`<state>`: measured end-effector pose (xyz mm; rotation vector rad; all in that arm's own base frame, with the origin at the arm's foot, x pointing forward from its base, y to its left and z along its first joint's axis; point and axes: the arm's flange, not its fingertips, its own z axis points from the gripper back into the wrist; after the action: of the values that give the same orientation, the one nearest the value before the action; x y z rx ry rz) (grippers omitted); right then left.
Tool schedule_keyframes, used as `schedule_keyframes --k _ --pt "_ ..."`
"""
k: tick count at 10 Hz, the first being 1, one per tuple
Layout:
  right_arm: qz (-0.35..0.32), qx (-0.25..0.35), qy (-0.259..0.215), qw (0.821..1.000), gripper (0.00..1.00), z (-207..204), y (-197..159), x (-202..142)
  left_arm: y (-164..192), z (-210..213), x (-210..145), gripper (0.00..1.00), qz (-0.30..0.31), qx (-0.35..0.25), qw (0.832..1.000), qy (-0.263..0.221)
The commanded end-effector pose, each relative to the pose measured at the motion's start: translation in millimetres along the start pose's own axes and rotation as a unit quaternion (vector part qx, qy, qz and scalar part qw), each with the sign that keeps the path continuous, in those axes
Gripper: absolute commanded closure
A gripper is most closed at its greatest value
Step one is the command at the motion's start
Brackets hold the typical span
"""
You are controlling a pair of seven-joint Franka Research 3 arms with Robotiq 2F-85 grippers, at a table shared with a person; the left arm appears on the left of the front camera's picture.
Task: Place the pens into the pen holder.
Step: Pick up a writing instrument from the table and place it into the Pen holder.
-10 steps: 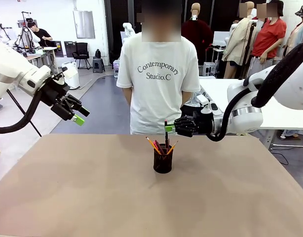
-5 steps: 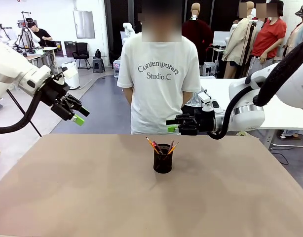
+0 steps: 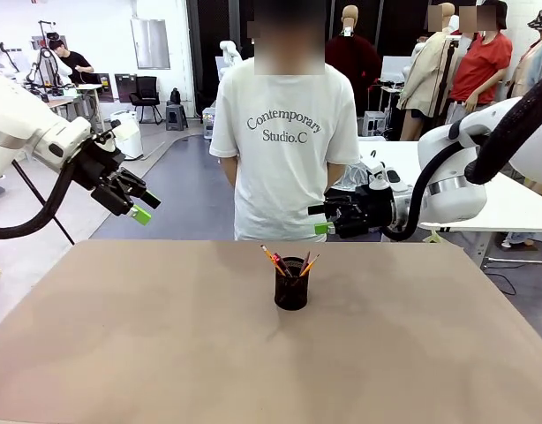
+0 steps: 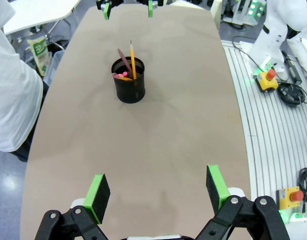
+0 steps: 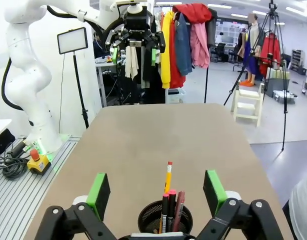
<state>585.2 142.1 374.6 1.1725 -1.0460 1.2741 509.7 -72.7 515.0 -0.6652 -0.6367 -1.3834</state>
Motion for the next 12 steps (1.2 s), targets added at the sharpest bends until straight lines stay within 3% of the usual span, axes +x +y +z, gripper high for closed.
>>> schedule_keyframes --k 1,5,7,12 --pt "-0.032 -0.012 0.045 0.998 0.0 5.4 3.9 14.0 -1.2 1.5 1.2 0.0 0.006 0.002 1.0 0.0" --pt "-0.069 -0.028 0.154 0.985 0.0 37.1 20.4 49.3 -1.2 1.5 1.2 0.0 0.006 0.002 1.0 0.0" --pt "-0.053 -0.036 0.227 0.972 0.0 61.2 26.0 66.1 -1.2 1.5 1.2 0.0 0.006 0.002 1.0 0.0" --pt "-0.022 -0.052 0.267 0.962 0.0 116.2 47.4 91.6 -1.2 1.5 1.2 0.0 0.006 0.002 1.0 0.0"
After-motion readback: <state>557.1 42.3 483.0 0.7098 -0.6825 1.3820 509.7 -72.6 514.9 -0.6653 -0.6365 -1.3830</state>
